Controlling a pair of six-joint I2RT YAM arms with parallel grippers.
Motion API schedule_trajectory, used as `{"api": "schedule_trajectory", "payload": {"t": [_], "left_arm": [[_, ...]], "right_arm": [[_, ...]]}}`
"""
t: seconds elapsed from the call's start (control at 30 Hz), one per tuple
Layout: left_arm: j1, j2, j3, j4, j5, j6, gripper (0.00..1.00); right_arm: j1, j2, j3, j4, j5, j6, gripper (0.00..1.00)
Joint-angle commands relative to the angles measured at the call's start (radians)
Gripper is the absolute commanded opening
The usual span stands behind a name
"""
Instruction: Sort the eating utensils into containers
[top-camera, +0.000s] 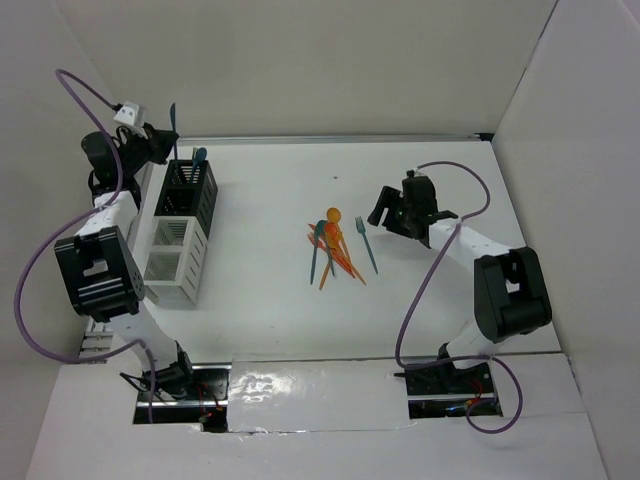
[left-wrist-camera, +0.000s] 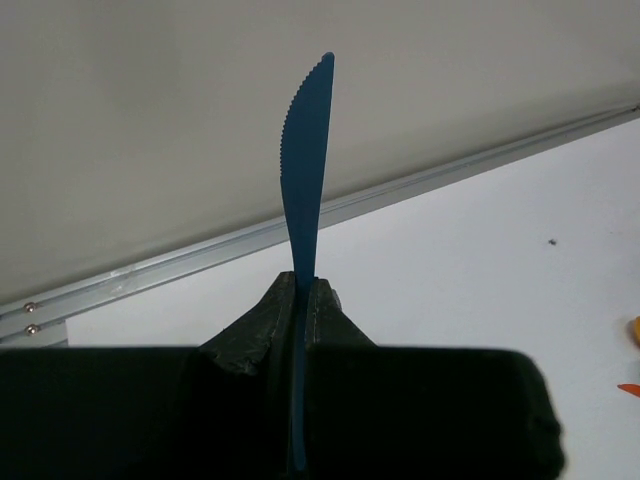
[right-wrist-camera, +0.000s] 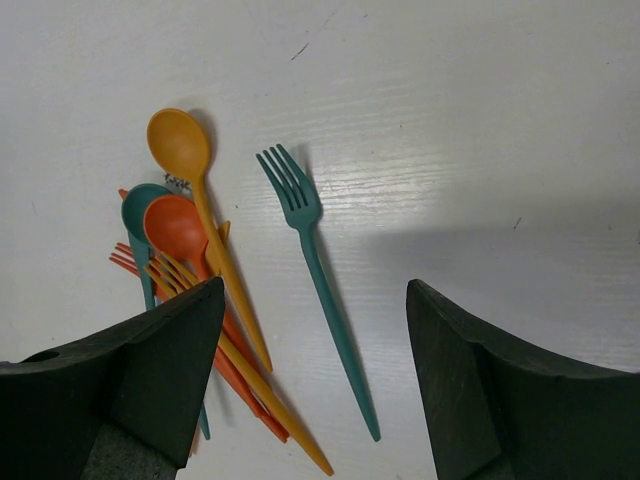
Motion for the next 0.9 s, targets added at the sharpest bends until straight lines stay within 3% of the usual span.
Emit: {"api": "schedule_trajectory", "payload": {"t": [0.0, 0.23, 0.47, 0.53, 0.57, 0.63, 0.7, 0.87], "left_arm": [[0.004, 0.032, -0.044, 0.268, 0.086, -0.005, 0.10], [0.001, 0.117, -0.008, 0.280, 0.161, 0.001, 0.10], [0.001, 0.132, -0.055, 0.282, 0.147, 0.050, 0.16], [0.001, 0.133, -0.048, 0.267, 0.157, 0.066, 0.22], [0.001, 0.132, -0.043, 0.243, 0.155, 0.066, 0.31], [0.002, 0.115, -0.046, 0.229, 0.137, 0.067, 0.37], [0.012, 0.077, -0.092, 0.257, 0.121, 0.057, 0.50], [0.030, 0.000, -0.097, 0.253, 0.111, 0.032, 0.59]], "right_arm": [[-0.001, 0.020, 0.048, 0.051, 0.006, 0.008, 0.80], [0.010, 0.019, 0.058, 0.042, 0.015, 0.014, 0.80], [0.017, 0.003, 0.058, 0.042, 0.015, 0.007, 0.80], [0.021, -0.006, 0.058, 0.042, 0.015, 0.004, 0.80], [0.022, -0.006, 0.058, 0.042, 0.015, 0.002, 0.81], [0.025, -0.012, 0.058, 0.042, 0.015, 0.002, 0.81], [0.027, -0.024, 0.048, 0.042, 0.015, 0.001, 0.82], [0.033, -0.052, 0.039, 0.051, 0.006, -0.016, 0.82]]}}
